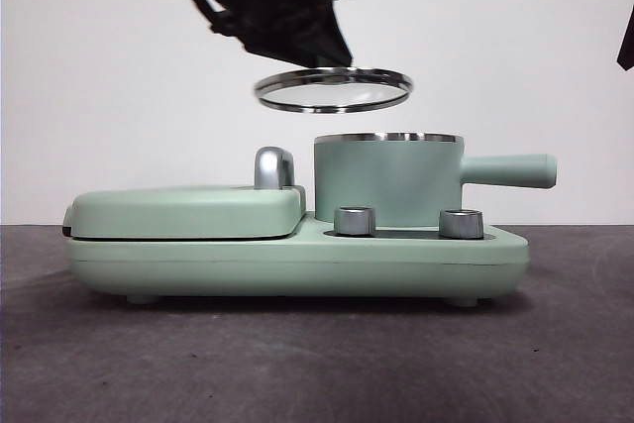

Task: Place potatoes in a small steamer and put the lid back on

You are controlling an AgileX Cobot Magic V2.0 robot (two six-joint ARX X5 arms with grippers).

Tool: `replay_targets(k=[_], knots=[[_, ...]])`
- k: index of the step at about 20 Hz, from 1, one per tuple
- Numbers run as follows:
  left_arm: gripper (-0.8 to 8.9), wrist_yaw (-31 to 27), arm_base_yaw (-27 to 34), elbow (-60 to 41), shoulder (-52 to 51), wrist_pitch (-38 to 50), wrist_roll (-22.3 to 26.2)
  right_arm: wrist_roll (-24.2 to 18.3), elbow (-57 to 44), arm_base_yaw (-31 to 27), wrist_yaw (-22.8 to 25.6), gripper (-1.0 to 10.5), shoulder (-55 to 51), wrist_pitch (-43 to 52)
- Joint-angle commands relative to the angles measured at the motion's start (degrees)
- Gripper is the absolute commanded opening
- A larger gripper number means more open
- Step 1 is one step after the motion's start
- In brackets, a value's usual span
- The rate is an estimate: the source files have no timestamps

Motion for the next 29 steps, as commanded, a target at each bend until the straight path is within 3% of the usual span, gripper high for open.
replay_targets(k=[1,7,16,29], knots=[[0.09,1.60,-0.79,5.88,4.44,1.88,2.29,-0.76,0.28,0.15,-0.15,2.7,0.39,0.33],[0.09,6.27,-0.79,10.29,12.39,9.66,2.10,-0.76,0.28,0.15,-0.13,2.7,0.39,0.33],[0.09,6.34,-0.79,10.29,13.64,8.94,5.31,-0.76,0.28,0.15,-0.13,2.7,0.42,0.33],[0.09,7.82,-0.90,10.29,15.67,9.03,5.31,-0.76,0.28,0.15,-0.13,2.7,0.42,0.33]])
